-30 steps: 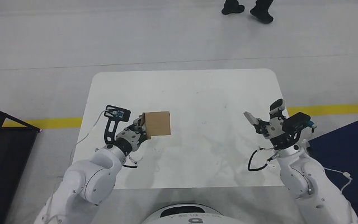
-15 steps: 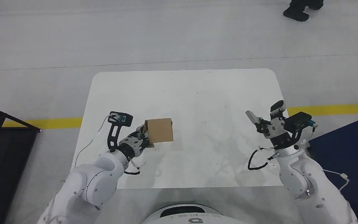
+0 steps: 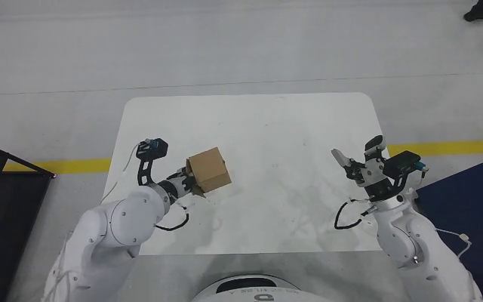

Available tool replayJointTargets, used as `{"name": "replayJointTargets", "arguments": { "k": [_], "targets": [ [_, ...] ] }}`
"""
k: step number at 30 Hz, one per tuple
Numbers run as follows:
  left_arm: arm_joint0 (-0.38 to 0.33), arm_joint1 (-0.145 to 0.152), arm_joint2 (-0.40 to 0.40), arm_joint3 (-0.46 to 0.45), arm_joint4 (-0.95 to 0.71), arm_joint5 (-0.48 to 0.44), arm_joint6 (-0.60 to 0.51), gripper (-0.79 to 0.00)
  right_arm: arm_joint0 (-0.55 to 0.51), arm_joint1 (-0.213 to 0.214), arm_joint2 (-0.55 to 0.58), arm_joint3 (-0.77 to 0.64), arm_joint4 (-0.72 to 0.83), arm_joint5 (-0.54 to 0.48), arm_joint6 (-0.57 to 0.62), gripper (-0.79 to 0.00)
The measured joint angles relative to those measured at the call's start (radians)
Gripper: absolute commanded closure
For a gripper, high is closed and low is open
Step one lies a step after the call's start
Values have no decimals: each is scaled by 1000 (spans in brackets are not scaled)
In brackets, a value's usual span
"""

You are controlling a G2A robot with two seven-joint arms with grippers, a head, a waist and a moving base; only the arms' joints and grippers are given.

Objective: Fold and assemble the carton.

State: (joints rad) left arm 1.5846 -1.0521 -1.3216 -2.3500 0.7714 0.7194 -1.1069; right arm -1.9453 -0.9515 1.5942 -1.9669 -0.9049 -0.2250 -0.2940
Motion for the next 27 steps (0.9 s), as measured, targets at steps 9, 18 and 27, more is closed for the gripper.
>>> {"name": "replayJointTargets", "arguments": {
  "k": [9, 18, 27],
  "targets": [
    [25, 13, -11, 0, -187, 45, 51, 0, 0, 0, 0, 0, 0, 0, 0, -785],
    [-5, 32, 1, 0, -343, 81, 87, 0, 0, 0, 0, 0, 0, 0, 0, -785],
    [-1, 31, 3, 1, -347, 76, 90, 0, 0, 0, 0, 0, 0, 0, 0, -785]
  ]
}}
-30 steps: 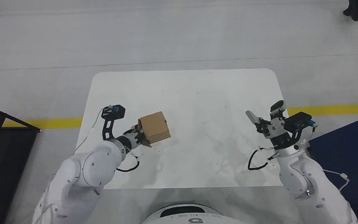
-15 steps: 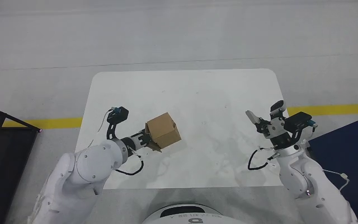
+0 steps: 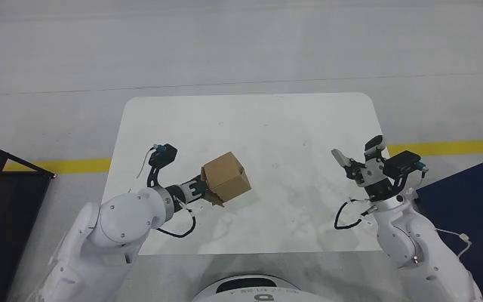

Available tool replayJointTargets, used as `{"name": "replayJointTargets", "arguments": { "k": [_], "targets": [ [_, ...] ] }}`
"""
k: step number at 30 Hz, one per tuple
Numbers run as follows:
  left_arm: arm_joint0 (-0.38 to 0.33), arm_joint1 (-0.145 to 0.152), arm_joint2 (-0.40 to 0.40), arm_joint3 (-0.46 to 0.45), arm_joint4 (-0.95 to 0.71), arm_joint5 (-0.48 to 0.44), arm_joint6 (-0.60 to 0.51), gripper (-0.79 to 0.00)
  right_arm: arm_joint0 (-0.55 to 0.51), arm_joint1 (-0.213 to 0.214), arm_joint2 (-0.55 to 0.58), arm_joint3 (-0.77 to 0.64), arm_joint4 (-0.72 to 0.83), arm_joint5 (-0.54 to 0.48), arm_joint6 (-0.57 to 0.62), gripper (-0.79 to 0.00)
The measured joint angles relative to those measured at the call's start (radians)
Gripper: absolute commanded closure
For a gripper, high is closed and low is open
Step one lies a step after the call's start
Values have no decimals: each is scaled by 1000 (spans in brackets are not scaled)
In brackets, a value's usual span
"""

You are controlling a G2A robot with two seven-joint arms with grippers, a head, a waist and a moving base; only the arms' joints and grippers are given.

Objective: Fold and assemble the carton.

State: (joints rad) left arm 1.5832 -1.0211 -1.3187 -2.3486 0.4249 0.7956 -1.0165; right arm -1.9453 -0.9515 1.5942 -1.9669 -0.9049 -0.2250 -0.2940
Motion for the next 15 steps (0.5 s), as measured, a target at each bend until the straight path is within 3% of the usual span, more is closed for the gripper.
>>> {"name": "replayJointTargets", "arguments": {
  "k": [7, 12, 15],
  "targets": [
    [23, 6, -19, 16, -117, 87, 79, 0, 0, 0, 0, 0, 0, 0, 0, -785],
    [34, 44, -12, 3, -197, 198, 190, 0, 0, 0, 0, 0, 0, 0, 0, -785],
    [23, 72, -25, 4, -291, 219, 211, 0, 0, 0, 0, 0, 0, 0, 0, -785]
  ]
}}
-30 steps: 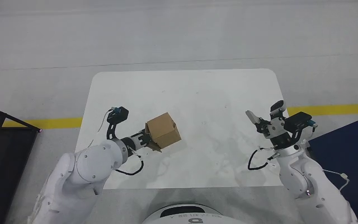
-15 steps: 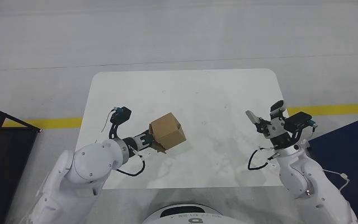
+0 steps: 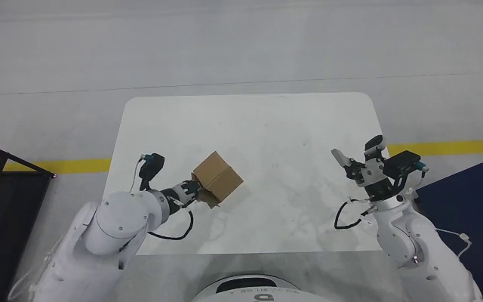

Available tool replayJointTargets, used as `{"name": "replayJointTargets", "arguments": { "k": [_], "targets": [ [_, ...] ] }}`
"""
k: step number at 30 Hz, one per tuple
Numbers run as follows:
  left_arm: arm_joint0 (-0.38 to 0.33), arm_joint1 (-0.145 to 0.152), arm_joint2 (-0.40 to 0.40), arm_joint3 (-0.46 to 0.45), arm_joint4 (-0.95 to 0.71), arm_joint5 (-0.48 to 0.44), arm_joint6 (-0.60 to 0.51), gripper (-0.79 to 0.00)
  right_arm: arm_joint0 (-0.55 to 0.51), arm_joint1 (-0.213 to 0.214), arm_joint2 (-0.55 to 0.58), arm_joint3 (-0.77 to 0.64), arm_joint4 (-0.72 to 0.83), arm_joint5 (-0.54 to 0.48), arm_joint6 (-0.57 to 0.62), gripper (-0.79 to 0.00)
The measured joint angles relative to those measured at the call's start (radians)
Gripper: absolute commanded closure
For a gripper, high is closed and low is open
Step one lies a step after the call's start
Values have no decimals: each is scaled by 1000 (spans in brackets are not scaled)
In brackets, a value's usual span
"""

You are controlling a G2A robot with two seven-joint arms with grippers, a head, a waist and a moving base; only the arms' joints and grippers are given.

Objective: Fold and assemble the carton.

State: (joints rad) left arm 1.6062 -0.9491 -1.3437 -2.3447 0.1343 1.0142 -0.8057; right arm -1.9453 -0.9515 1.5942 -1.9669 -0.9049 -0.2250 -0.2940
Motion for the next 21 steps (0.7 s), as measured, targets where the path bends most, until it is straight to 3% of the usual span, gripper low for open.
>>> {"name": "replayJointTargets", "arguments": {
  "k": [6, 13, 21],
  "targets": [
    [6, 56, -75, 15, -127, -2, -2, 0, 0, 0, 0, 0, 0, 0, 0, -785],
    [50, 106, -162, 0, -102, -2, -2, 0, 0, 0, 0, 0, 0, 0, 0, -785],
    [44, 148, -206, 21, -377, -2, -2, 0, 0, 0, 0, 0, 0, 0, 0, -785]
  ]
}}
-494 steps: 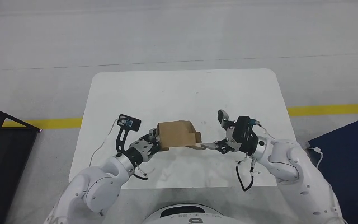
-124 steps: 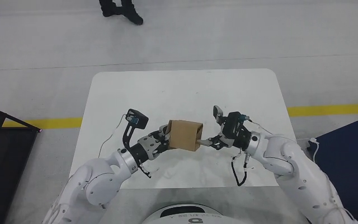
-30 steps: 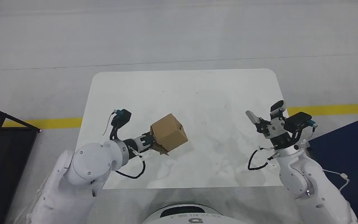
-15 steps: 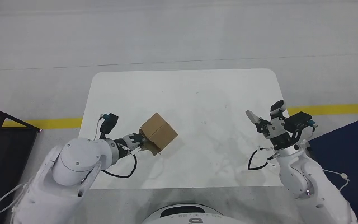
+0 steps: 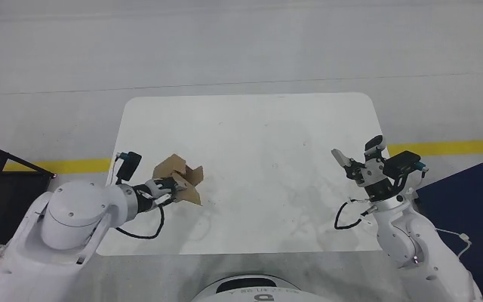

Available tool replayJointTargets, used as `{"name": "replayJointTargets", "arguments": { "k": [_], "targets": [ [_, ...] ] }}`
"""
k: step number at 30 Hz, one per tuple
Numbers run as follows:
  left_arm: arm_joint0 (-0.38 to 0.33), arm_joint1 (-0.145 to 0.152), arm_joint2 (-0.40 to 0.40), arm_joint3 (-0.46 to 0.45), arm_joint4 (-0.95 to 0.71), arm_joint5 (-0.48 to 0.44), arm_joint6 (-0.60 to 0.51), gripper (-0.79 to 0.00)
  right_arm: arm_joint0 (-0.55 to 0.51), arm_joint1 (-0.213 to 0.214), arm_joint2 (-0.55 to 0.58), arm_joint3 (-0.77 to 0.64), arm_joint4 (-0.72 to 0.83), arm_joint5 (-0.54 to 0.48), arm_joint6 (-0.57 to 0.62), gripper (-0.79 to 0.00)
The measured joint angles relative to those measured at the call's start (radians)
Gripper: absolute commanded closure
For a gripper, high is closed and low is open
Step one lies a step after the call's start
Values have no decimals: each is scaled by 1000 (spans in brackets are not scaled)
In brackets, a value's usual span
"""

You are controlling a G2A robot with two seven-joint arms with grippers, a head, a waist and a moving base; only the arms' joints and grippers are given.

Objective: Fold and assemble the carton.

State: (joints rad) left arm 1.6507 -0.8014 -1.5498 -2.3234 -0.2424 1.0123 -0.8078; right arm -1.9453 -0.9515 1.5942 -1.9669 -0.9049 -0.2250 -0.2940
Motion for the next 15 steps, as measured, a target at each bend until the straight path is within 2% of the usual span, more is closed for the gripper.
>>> {"name": "replayJointTargets", "arguments": {
  "k": [4, 7, 11, 15],
  "targets": [
    [-35, 24, 33, 16, -121, 0, 0, 0, 0, 0, 0, 0, 0, 0, 0, -785],
    [-81, 40, 86, 37, -204, 0, 0, 0, 0, 0, 0, 0, 0, 0, 0, -785],
    [-167, 52, 189, 75, -294, 0, 0, 0, 0, 0, 0, 0, 0, 0, 0, -785],
    [-275, 45, 318, 138, -335, -3, -2, 0, 0, 0, 0, 0, 0, 0, 0, -785]
  ]
}}
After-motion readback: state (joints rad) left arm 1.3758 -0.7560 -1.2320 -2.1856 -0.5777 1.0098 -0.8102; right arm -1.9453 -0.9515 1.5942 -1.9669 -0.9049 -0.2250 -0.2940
